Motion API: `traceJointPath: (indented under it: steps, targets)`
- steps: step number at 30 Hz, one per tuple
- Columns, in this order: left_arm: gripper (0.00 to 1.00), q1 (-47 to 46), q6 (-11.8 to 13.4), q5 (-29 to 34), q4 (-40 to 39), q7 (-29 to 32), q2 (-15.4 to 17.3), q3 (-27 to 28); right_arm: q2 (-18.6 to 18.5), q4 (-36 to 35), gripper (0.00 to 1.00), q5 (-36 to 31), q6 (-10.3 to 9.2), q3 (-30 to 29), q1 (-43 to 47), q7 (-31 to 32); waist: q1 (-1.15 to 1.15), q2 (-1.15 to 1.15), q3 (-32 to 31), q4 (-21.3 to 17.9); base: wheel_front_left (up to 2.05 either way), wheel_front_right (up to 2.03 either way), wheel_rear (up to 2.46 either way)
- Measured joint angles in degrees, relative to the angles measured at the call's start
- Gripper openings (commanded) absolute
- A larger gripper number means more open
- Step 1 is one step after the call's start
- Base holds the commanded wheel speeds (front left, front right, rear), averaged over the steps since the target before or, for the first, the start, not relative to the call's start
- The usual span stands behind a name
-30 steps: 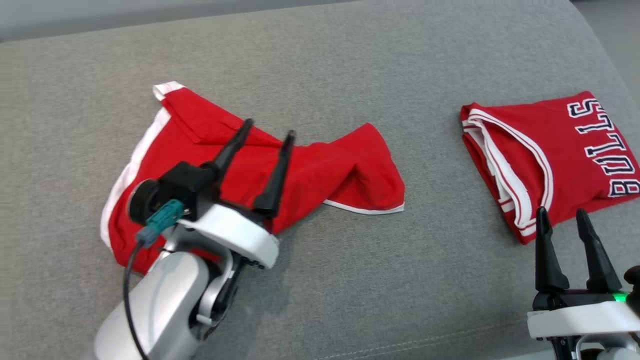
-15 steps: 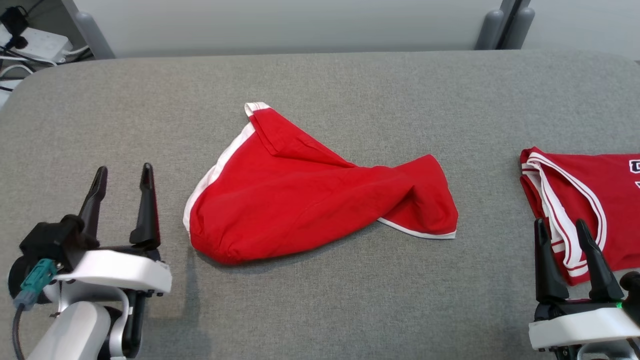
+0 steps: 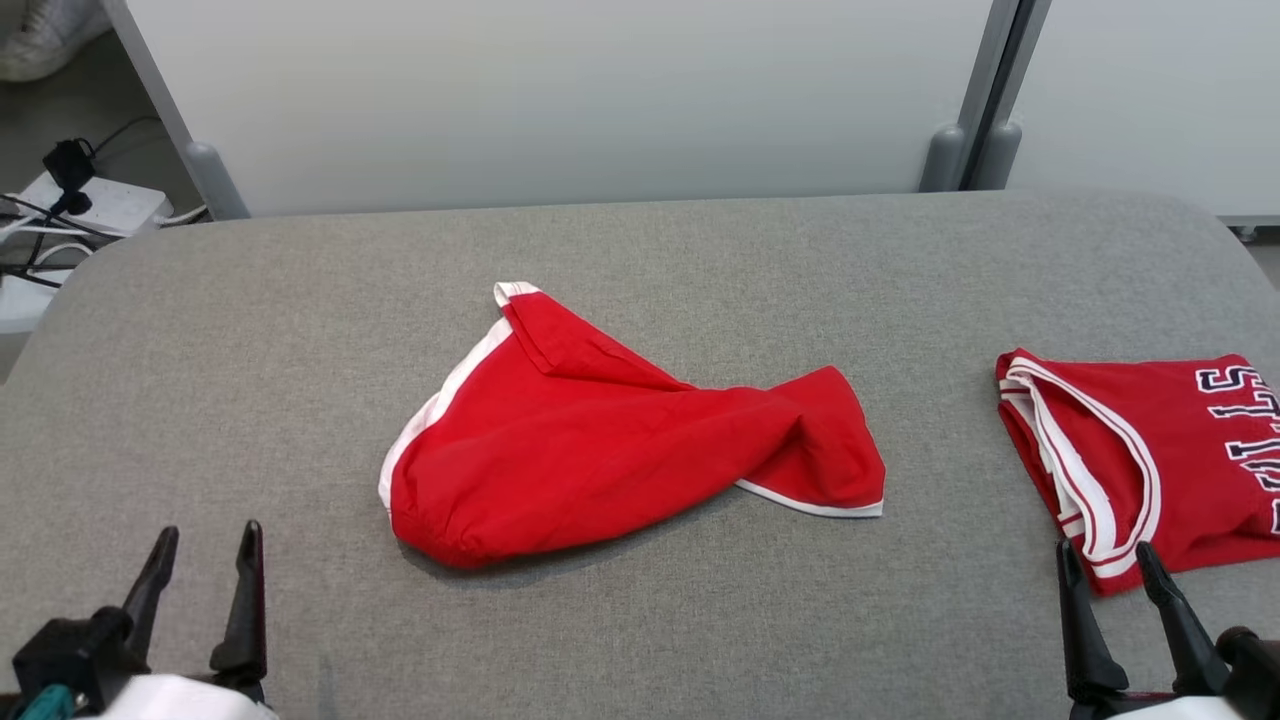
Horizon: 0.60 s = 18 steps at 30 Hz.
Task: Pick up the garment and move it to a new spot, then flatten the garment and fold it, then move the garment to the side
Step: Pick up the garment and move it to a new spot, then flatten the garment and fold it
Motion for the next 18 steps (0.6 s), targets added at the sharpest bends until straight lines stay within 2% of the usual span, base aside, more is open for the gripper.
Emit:
traceJointPath:
  steps: [2,6,18]
  targets:
    - [1.00,2.4,-1.1,0.7,-1.5,0.0,-0.7,0.8,0.0,0.0,1.00,0.0,0.00,-0.1,1.1,0.0,0.00,0.00,-0.9,0.0,0.00,0.00,0.00]
    - [1.00,5.6,-1.6,1.5,-4.1,-0.2,-1.1,1.3,-0.1,-0.2,1.00,-0.5,0.00,-0.4,2.8,0.8,0.00,0.00,-2.0,0.6,0.00,0.00,0.00]
    - [1.00,7.8,-2.0,0.8,-4.8,0.0,0.5,3.2,-0.1,-1.9,1.00,-0.9,0.00,-2.1,3.4,2.0,0.00,0.00,-2.6,1.9,0.00,0.00,0.00]
